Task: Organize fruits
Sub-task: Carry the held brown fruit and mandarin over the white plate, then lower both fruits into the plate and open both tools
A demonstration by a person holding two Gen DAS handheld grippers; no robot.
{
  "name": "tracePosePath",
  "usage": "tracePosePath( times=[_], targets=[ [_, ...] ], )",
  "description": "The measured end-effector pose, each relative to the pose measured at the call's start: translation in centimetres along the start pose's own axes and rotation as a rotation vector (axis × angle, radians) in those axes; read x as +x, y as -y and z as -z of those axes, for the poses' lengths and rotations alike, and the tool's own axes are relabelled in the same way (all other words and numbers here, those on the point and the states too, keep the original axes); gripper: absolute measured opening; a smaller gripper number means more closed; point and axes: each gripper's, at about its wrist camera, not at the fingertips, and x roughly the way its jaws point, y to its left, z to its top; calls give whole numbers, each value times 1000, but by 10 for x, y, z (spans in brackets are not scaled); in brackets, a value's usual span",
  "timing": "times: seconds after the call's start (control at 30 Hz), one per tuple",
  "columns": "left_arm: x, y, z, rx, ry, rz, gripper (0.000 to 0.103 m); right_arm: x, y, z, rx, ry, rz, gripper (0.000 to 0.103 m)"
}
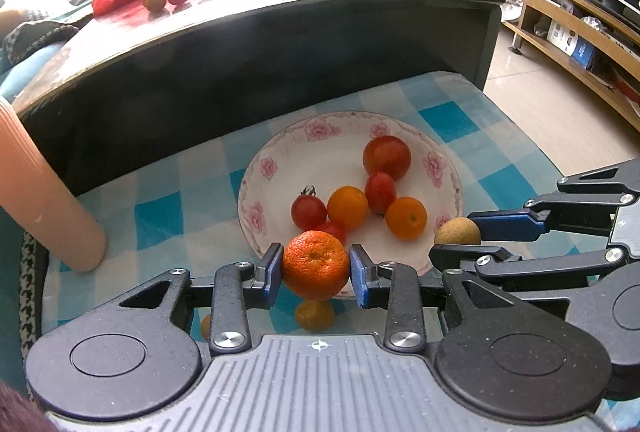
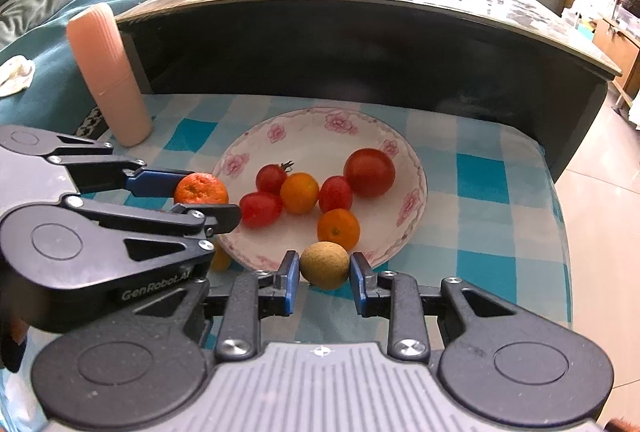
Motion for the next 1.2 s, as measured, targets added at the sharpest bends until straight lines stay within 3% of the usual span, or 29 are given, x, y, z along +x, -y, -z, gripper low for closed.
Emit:
tracePosePath(
  times=[1.2],
  targets=[
    [30,-11,-28,-74,4,39,42,31,26,-25,103,41,20,45]
  ],
)
